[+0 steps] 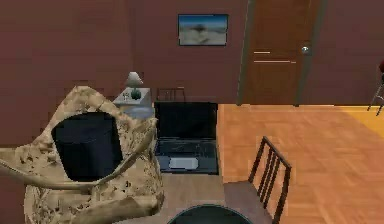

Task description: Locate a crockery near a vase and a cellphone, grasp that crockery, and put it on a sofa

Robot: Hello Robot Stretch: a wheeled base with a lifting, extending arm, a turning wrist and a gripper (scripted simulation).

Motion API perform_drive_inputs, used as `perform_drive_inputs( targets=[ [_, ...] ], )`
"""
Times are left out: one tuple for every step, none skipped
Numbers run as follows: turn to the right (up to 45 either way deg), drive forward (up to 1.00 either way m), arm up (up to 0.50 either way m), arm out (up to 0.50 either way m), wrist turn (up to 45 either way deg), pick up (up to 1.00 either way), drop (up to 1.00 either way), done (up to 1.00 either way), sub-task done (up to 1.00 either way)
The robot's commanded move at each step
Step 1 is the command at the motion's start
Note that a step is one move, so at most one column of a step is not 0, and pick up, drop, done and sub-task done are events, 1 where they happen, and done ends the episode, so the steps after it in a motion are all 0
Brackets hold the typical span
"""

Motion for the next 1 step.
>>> perform_drive_inputs(
  targets=[
    [-45.0, 0.00, 0.00, 0.00, 0.0, 0.00, 0.00, 0.00, 0.00]
  ],
)
